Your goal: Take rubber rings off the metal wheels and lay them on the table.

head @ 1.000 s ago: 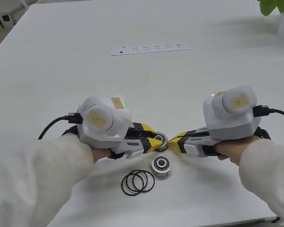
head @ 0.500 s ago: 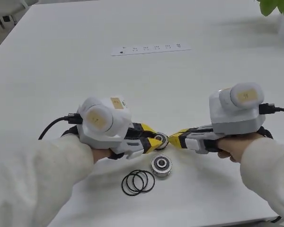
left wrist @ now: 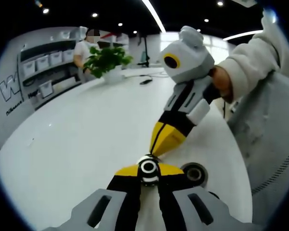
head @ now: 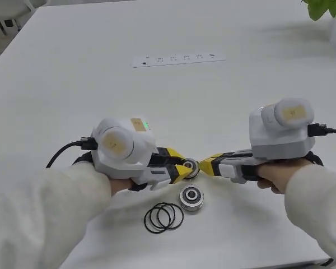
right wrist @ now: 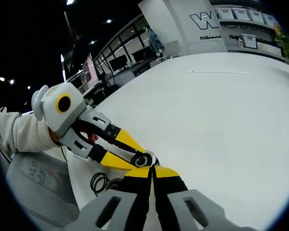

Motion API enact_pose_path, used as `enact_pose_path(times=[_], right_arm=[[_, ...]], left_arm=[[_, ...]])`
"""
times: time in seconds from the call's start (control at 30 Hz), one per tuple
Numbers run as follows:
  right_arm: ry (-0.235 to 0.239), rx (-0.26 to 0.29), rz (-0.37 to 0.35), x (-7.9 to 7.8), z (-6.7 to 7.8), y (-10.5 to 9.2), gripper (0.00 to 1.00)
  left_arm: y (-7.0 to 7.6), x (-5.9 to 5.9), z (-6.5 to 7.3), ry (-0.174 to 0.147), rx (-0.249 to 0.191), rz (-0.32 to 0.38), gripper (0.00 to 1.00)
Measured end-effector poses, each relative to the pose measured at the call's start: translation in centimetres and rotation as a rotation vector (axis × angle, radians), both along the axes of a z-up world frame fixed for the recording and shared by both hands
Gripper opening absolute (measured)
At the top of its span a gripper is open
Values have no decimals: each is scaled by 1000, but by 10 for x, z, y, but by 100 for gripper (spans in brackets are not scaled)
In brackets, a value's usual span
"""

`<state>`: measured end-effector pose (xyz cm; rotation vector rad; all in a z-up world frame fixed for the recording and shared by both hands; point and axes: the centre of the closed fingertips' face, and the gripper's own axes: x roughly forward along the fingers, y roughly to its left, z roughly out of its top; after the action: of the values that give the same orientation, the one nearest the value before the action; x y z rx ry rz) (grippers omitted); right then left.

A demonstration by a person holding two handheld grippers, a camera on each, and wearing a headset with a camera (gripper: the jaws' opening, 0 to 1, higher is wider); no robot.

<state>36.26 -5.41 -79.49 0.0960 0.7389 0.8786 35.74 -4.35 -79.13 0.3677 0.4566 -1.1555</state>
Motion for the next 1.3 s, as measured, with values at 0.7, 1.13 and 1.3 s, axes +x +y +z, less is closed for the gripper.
enact_pose_path(times=[0.7, 1.13, 1.3], right_arm=[[-22, -25, 17, -5, 5, 7, 0], [-21, -16, 20, -6, 9, 9, 0], [-22, -15, 23, -6, 9, 10, 0]], left_arm=[[1, 0, 0, -5, 5, 14, 14], [1, -1, 0, -8, 4, 12, 14], [1, -1, 0, -8, 3, 13, 14]])
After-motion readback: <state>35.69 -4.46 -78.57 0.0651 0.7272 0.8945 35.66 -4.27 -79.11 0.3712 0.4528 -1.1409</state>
